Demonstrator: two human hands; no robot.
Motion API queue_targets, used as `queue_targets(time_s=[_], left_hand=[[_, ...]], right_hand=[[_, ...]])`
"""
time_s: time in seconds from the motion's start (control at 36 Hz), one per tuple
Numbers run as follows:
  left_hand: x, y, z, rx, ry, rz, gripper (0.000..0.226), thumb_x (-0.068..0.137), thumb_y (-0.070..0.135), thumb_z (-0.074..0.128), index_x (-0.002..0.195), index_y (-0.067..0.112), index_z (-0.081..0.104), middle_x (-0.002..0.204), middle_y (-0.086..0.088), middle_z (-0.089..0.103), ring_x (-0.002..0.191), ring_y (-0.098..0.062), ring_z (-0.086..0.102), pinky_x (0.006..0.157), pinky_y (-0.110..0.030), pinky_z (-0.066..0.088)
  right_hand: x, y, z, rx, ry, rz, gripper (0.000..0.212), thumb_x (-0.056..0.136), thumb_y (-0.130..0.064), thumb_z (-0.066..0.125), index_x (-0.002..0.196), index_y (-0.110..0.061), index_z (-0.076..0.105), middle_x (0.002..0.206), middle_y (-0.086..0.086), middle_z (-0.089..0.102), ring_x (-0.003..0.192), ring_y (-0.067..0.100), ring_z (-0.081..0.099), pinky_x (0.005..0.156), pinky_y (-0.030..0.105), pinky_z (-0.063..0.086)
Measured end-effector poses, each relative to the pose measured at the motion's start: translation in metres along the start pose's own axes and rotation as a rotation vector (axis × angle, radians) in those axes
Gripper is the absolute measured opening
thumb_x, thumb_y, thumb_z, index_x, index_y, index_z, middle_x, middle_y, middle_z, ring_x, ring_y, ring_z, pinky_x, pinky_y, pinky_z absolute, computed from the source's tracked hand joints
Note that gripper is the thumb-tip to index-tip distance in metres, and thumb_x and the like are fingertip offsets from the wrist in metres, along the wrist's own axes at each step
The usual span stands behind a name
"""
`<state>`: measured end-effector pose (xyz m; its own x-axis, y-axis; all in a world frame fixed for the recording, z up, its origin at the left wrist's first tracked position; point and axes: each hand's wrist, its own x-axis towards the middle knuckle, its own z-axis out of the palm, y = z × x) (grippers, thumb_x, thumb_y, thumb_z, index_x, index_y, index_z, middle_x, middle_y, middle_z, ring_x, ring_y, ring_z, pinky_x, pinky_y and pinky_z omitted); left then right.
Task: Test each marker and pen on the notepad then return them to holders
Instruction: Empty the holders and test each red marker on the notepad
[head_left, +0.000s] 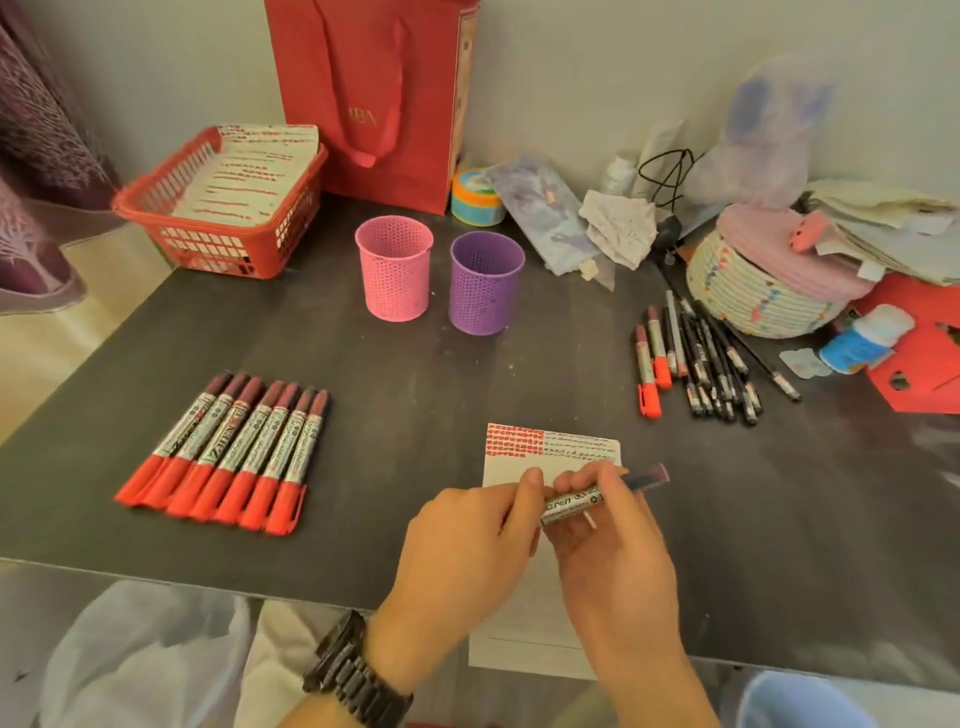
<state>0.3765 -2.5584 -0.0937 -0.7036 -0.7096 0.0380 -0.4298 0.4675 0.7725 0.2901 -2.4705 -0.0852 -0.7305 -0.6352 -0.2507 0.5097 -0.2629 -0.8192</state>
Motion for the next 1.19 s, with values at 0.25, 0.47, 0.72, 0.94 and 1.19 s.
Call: queue_targets(time_s=[0.25,0.47,0.72,0.94,1.19], left_hand=[[-0.012,-0.005,0.009,0.37,0.223,0.136,0.057,0.094,0.042,0.037,0.043,0.016,0.045,0.036,0.006,0.036,0.035,-0.013,0.026,0.033,-0.024,0.028],[-0.012,-0.009,0.005,0.191,-0.037,-0.088,0.058,0.091,0.047,0.03,0.049,0.011,0.046,0.041,-0.001,0.048,0.043,-0.019,0.044,0.049,-0.034,0.043],[0.001,-0.043,-0.04,-0.123,0.103,-0.186,0.072,0.094,0.067,0.018,0.05,0.021,0.051,0.046,-0.001,0.056,0.052,-0.015,0.054,0.067,-0.038,0.047],[0.043,-0.048,-0.012,0.052,-0.015,0.026,0.049,0.077,0.084,0.031,0.093,0.041,0.048,0.097,0.021,0.059,0.085,-0.001,0.056,0.067,-0.017,0.045],[0.065,-0.067,0.007,0.216,-0.148,0.073,0.054,0.083,0.07,0.051,0.133,0.054,0.036,0.145,0.027,0.037,0.128,0.001,0.04,0.099,-0.017,0.027]], right_hand=[[0.005,-0.013,0.007,0.471,0.219,0.205,0.054,0.094,-0.037,0.057,0.052,-0.022,0.028,0.05,-0.006,0.02,0.044,0.013,0.02,0.044,0.028,0.03],[0.012,-0.034,-0.004,0.37,0.047,0.116,0.053,0.087,-0.035,0.057,0.046,-0.025,0.024,0.041,-0.008,0.016,0.035,0.01,0.011,0.036,0.021,0.017],[0.059,-0.08,-0.052,0.353,-0.056,0.009,0.052,0.097,-0.05,0.049,0.055,-0.021,0.043,0.054,-0.007,0.039,0.051,0.009,0.042,0.056,0.024,0.04],[0.071,-0.04,-0.049,-0.11,-0.007,0.145,0.083,0.086,-0.085,0.03,0.09,-0.015,0.074,0.068,0.006,0.06,0.053,0.016,0.052,0.05,0.028,0.046],[0.088,-0.031,-0.036,-0.445,0.012,-0.052,0.029,0.077,-0.053,0.078,0.074,-0.025,0.07,0.061,0.004,0.06,0.051,0.014,0.056,0.045,0.025,0.046]])
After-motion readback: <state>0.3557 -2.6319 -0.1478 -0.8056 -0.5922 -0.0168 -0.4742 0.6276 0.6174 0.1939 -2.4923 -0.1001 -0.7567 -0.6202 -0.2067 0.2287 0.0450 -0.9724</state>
